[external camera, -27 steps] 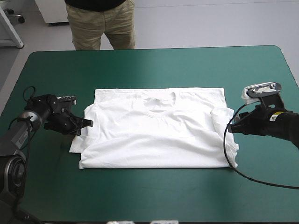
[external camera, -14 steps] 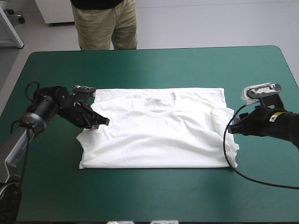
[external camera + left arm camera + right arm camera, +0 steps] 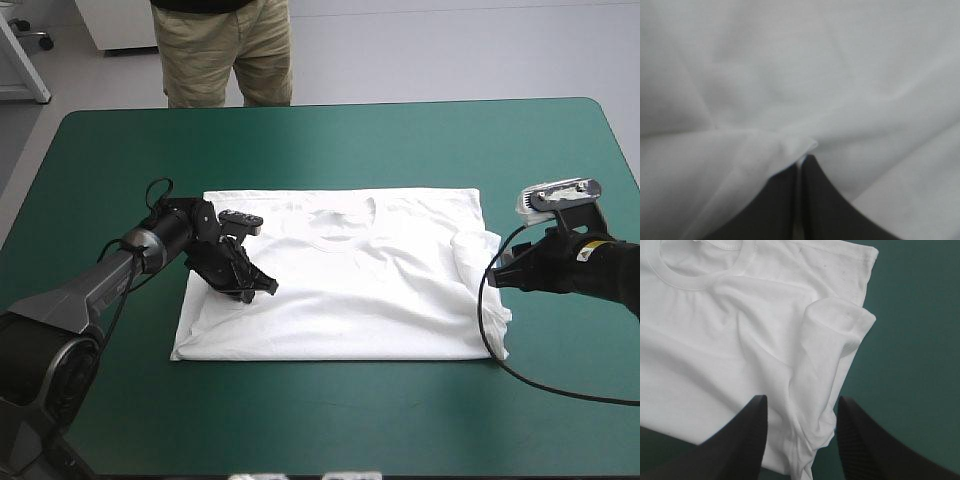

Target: Fold the cloth

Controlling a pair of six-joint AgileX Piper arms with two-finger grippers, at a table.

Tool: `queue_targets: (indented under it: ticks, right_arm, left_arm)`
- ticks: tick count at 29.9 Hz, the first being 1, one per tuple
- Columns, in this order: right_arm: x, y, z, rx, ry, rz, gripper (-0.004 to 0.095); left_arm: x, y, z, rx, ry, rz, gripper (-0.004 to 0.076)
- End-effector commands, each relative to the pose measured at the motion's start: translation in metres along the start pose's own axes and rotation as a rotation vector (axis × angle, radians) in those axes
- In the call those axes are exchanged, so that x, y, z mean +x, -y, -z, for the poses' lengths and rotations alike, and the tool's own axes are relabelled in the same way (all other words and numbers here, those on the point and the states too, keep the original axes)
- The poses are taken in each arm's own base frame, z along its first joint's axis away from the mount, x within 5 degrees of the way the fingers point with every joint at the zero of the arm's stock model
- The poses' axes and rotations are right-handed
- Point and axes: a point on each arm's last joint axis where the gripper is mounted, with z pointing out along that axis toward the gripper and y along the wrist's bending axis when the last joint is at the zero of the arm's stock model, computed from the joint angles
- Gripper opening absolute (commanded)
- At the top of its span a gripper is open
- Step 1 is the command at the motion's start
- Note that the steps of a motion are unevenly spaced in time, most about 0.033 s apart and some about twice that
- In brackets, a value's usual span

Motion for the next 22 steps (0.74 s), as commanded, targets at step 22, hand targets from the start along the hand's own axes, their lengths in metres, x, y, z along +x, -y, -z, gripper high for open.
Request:
queue_targets:
  ticks: [22]
  right_arm:
    - [-0.019,0.058,-0.058,0.179,-0.057,-0.146,0.0434]
  left_arm:
    - [0.036,0.041,0.195,-0.135,0.550,-0.162,0.0340]
